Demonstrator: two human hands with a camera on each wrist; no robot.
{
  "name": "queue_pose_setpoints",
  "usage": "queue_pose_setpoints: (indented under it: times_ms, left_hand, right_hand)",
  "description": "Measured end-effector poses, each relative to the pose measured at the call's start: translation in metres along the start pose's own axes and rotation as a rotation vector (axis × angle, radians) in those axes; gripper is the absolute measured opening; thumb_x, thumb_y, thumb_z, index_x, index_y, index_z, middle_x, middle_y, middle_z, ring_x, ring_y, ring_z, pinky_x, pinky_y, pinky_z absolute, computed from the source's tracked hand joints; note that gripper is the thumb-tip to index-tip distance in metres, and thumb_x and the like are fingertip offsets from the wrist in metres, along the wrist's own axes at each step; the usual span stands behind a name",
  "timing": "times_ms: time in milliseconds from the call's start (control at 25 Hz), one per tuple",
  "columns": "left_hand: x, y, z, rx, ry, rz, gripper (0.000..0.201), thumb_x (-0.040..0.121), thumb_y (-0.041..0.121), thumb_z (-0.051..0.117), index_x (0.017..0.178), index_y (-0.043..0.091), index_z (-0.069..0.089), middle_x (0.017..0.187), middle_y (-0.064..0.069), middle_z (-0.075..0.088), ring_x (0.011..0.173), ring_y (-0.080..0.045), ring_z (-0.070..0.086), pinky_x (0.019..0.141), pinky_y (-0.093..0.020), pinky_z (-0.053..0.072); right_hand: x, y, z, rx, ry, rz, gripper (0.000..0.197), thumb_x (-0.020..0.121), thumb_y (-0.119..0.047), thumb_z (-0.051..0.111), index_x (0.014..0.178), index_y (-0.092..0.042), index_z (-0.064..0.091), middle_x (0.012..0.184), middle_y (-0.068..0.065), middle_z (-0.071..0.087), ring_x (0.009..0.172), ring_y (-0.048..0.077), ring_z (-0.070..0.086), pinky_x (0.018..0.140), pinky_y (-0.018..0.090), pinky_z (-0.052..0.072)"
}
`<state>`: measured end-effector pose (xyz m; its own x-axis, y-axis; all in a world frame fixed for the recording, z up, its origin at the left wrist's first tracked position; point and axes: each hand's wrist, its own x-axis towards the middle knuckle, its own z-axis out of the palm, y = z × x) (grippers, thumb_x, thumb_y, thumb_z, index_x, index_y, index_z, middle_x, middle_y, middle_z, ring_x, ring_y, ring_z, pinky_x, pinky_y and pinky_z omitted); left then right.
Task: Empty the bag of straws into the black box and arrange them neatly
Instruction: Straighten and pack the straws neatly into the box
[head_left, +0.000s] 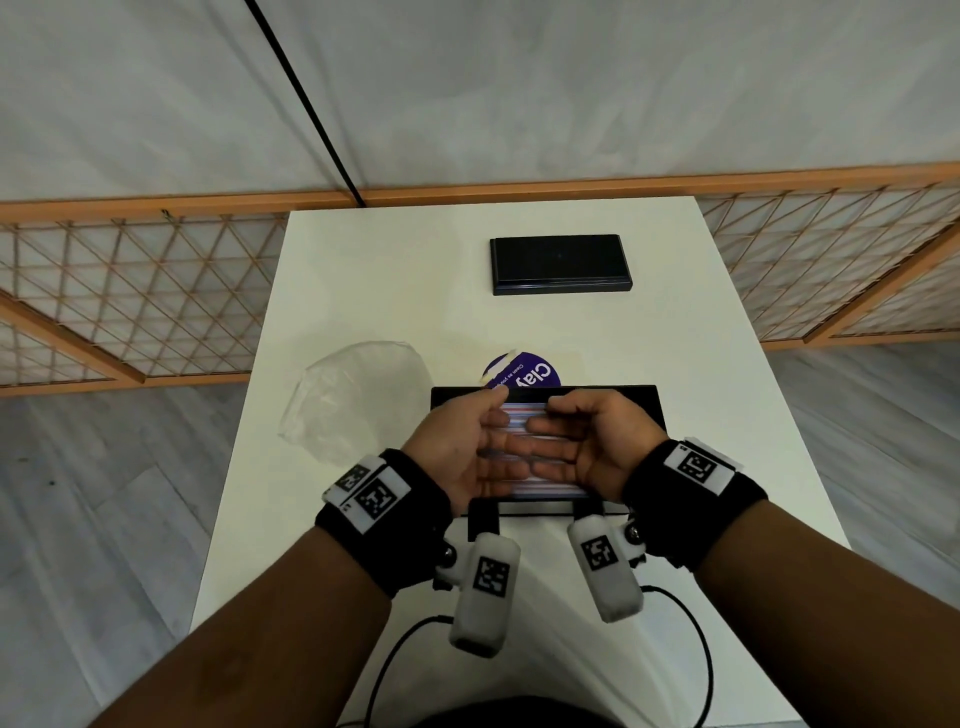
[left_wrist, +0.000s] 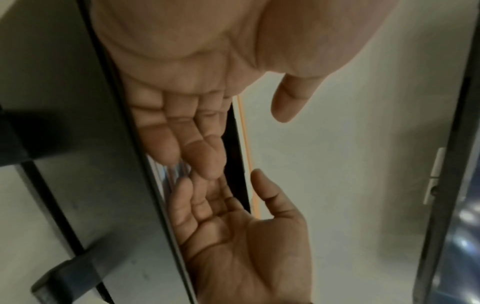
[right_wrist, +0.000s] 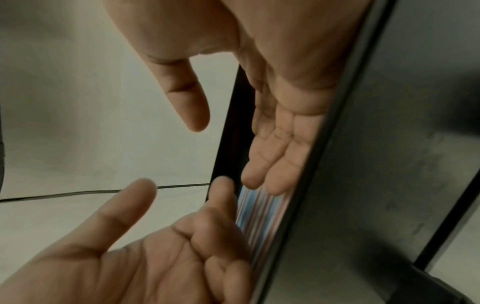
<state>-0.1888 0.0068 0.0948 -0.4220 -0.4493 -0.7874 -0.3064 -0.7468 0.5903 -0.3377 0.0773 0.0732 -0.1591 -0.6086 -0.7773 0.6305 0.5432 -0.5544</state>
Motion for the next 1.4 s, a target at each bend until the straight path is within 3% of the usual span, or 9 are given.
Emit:
queue_pose_setpoints:
  times_ms: [160, 320, 480, 880, 1120, 1200, 1280, 1400]
  left_hand:
    - [0.008, 0.001, 0.004, 0.104, 0.066, 0.001, 0.038, 0.093, 0.052, 0.055, 0.096, 0.014, 0.057, 0.063, -0.005, 0.068, 0.061, -0.027, 0.066, 0.063, -0.032, 0.050]
    - [0.017, 0.002, 0.003, 0.143, 0.086, -0.038, 0.044, 0.092, 0.054, 0.055, 0.099, 0.011, 0.056, 0.072, -0.009, 0.062, 0.059, -0.029, 0.066, 0.062, -0.031, 0.052]
    - [0.018, 0.002, 0.003, 0.148, 0.077, -0.048, 0.044, 0.094, 0.053, 0.054, 0.095, 0.010, 0.055, 0.069, -0.011, 0.062, 0.053, -0.027, 0.064, 0.055, -0.028, 0.050]
    - [0.022, -0.001, 0.005, 0.222, 0.060, -0.071, 0.047, 0.092, 0.056, 0.054, 0.097, 0.009, 0.055, 0.069, -0.011, 0.065, 0.055, -0.028, 0.068, 0.056, -0.028, 0.050]
    - [0.017, 0.002, 0.007, 0.239, 0.053, -0.082, 0.046, 0.093, 0.056, 0.054, 0.095, 0.010, 0.055, 0.070, -0.011, 0.064, 0.056, -0.027, 0.068, 0.055, -0.028, 0.050]
    - [0.006, 0.007, 0.006, 0.207, 0.048, -0.025, 0.041, 0.095, 0.051, 0.054, 0.092, 0.010, 0.055, 0.068, -0.010, 0.062, 0.052, -0.025, 0.065, 0.051, -0.026, 0.050]
    - [-0.006, 0.025, -0.005, 0.105, 0.095, 0.138, 0.033, 0.097, 0.042, 0.056, 0.085, 0.011, 0.055, 0.064, -0.008, 0.059, 0.041, -0.020, 0.059, 0.044, -0.023, 0.045]
    - [-0.011, 0.052, -0.047, 0.037, 0.428, 0.412, 0.016, 0.092, 0.024, 0.063, 0.088, 0.009, 0.057, 0.064, -0.011, 0.058, 0.036, -0.020, 0.052, 0.041, -0.024, 0.042]
  right_hand:
    - [0.002, 0.000, -0.002, -0.045, -0.016, 0.021, 0.016, 0.088, -0.020, 0.058, 0.101, -0.013, 0.061, 0.100, 0.011, 0.065, 0.092, 0.035, 0.072, 0.071, 0.040, 0.056]
    - [0.002, -0.001, -0.001, -0.086, 0.015, 0.024, 0.015, 0.089, -0.022, 0.059, 0.100, -0.012, 0.063, 0.088, 0.010, 0.067, 0.068, 0.028, 0.070, 0.063, 0.036, 0.056]
    - [0.003, -0.003, -0.002, -0.069, 0.038, 0.023, 0.011, 0.089, -0.021, 0.060, 0.093, -0.011, 0.062, 0.075, 0.009, 0.067, 0.061, 0.025, 0.068, 0.062, 0.034, 0.056]
    - [0.005, -0.005, -0.005, -0.022, 0.035, 0.029, 0.013, 0.090, -0.022, 0.059, 0.087, -0.009, 0.059, 0.075, 0.011, 0.069, 0.062, 0.024, 0.071, 0.060, 0.032, 0.059]
    - [0.007, -0.004, -0.005, -0.003, 0.038, 0.001, 0.012, 0.091, -0.020, 0.057, 0.091, -0.008, 0.060, 0.082, 0.014, 0.072, 0.071, 0.027, 0.073, 0.069, 0.038, 0.059]
    - [0.004, -0.005, -0.005, -0.008, 0.030, -0.003, 0.012, 0.090, -0.019, 0.057, 0.088, -0.008, 0.059, 0.080, 0.014, 0.072, 0.069, 0.027, 0.073, 0.065, 0.036, 0.060]
    - [-0.004, -0.011, -0.007, -0.013, 0.029, -0.022, 0.014, 0.089, -0.020, 0.057, 0.080, -0.010, 0.058, 0.074, 0.013, 0.070, 0.062, 0.026, 0.071, 0.059, 0.035, 0.060]
    - [-0.018, -0.027, -0.015, -0.012, 0.053, -0.139, 0.022, 0.091, -0.024, 0.057, 0.073, -0.012, 0.056, 0.063, 0.008, 0.066, 0.049, 0.021, 0.064, 0.054, 0.032, 0.058]
